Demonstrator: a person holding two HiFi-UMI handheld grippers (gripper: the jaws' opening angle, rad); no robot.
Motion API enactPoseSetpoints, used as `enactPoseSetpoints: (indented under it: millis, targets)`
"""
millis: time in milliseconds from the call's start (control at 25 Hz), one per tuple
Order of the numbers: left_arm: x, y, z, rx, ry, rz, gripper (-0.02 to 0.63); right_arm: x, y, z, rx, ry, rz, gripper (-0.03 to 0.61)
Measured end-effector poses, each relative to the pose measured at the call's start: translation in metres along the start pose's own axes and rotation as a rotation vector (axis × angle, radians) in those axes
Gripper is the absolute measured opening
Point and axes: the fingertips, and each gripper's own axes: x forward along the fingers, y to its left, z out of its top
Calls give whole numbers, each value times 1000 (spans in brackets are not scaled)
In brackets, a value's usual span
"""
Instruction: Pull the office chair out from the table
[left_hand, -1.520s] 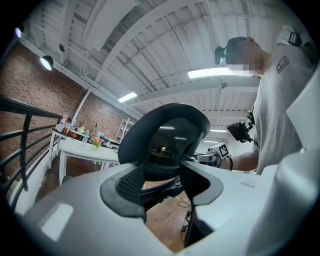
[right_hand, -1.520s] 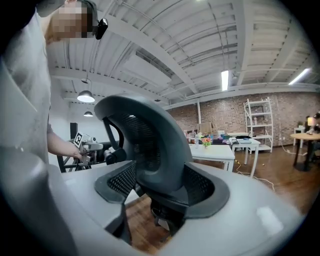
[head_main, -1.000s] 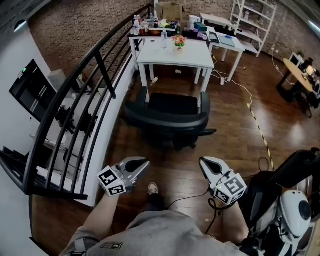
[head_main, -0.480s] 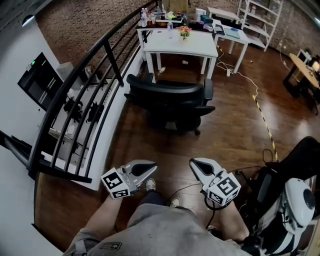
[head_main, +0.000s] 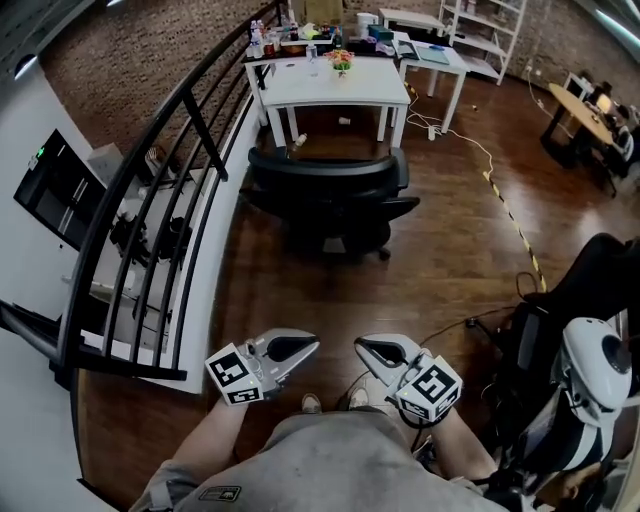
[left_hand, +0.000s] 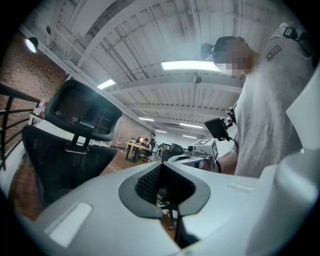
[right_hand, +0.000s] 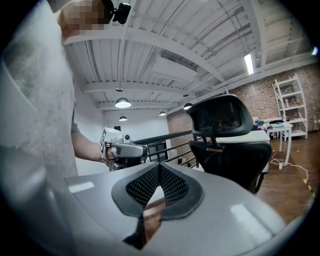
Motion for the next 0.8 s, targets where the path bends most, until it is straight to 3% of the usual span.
enactPoseSetpoints:
  millis: [320,560,800]
  targets:
    - [-34,-18,-16,-52,31,-86,8,19,43,-19,55,36,-19,6]
    - [-44,-30,-31,-70,26,-90,8,31,74,-43,47,85,58,6]
    - [-24,-43,-45,-97,36,-107,8,19,76,-54,56,101,95,6]
